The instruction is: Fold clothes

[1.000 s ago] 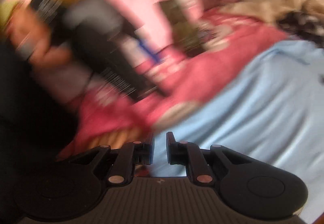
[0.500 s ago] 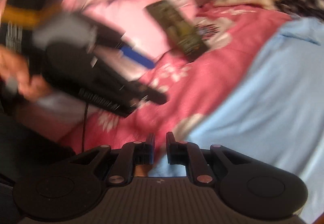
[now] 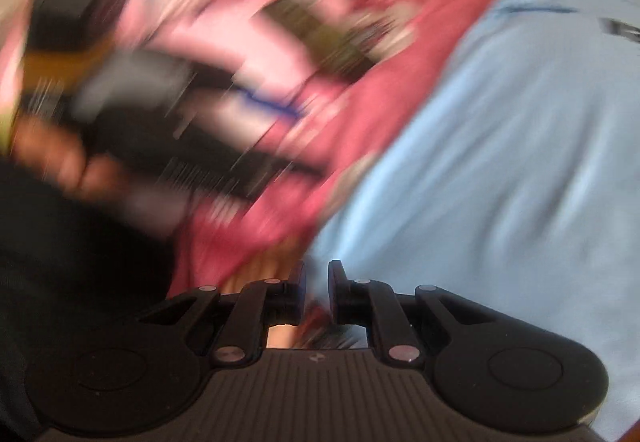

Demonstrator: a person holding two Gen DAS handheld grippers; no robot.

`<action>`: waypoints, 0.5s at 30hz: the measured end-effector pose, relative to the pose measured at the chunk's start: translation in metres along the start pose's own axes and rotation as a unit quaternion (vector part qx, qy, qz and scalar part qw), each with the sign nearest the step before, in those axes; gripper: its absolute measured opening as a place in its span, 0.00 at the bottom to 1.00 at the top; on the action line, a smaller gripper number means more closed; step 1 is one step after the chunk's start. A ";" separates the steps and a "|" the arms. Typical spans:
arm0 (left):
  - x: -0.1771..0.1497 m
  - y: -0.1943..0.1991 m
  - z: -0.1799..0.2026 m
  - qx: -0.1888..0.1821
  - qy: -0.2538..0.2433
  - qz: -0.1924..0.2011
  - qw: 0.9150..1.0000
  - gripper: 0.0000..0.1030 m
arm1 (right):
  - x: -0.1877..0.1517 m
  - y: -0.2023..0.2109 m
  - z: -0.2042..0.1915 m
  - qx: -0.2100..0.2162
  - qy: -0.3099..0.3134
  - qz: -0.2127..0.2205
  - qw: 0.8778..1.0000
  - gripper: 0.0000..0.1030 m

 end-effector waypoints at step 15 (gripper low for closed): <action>-0.024 -0.029 0.035 0.028 -0.074 -0.038 0.996 0.56 | 0.025 0.027 0.091 -0.095 0.006 0.007 0.995 0.13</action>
Point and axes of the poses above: each gripper's, at about its wrist camera, not at the fingertips, and y roughly against the way its jaws point, z to its right, x to its top, the point moved 9 cm from there along -y, roughly the way its jaws point, and after that the axes turned 15 degrees about y, right-handed, at the moved point
